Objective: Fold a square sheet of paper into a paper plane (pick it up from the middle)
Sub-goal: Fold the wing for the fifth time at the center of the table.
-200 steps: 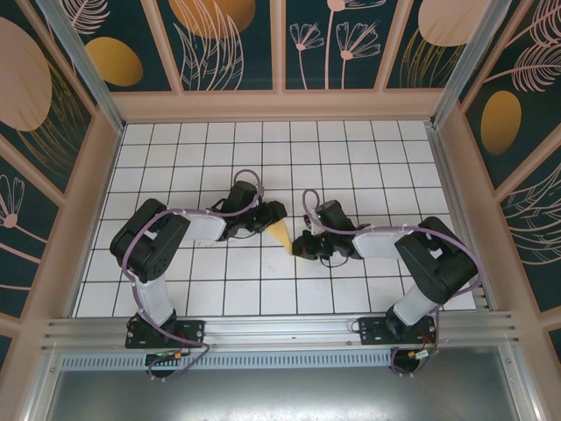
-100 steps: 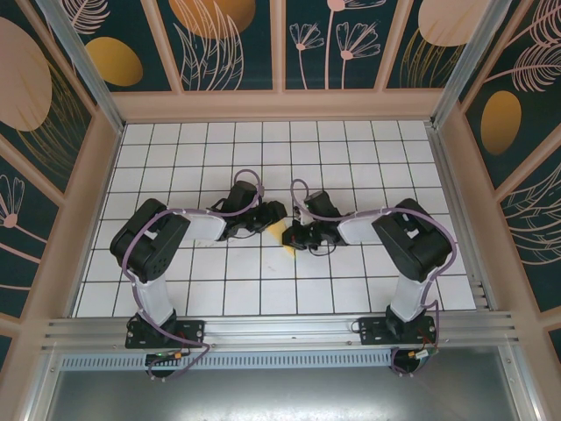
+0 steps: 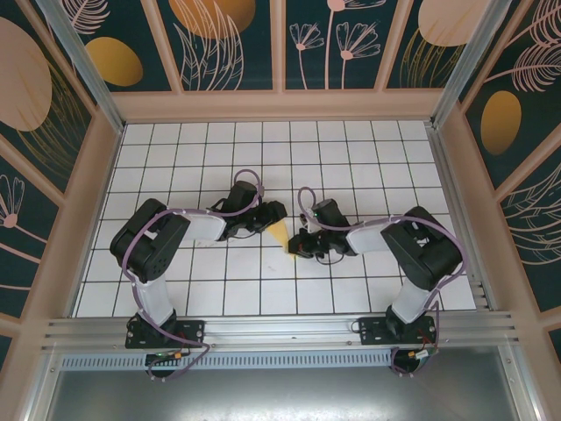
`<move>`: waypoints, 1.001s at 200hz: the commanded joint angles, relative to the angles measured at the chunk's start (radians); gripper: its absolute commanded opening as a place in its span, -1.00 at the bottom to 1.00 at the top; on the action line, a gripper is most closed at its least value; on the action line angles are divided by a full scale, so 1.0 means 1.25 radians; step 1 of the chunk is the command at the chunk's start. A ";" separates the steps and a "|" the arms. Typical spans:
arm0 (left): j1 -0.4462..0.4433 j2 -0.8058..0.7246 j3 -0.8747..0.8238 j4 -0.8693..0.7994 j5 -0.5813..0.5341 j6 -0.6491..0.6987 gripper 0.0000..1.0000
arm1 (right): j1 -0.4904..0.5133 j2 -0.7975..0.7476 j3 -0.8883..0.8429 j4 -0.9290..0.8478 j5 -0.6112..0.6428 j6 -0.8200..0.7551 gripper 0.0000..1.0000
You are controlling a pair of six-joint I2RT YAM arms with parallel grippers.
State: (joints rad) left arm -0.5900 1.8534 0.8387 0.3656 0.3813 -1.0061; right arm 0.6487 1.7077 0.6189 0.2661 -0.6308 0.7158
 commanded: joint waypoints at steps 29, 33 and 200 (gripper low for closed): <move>0.017 0.031 -0.032 -0.119 -0.080 0.016 0.15 | 0.008 -0.079 -0.045 -0.089 -0.015 -0.007 -0.93; 0.017 0.032 -0.032 -0.119 -0.080 0.015 0.15 | 0.009 -0.087 -0.041 -0.095 -0.014 -0.011 -0.93; 0.017 -0.002 -0.029 -0.094 -0.058 0.023 0.19 | -0.019 0.119 0.078 -0.022 -0.018 0.011 -1.00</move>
State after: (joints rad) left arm -0.5892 1.8503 0.8379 0.3653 0.3817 -1.0058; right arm 0.6243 1.8225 0.7525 0.2565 -0.6567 0.7387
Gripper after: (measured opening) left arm 0.582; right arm 0.047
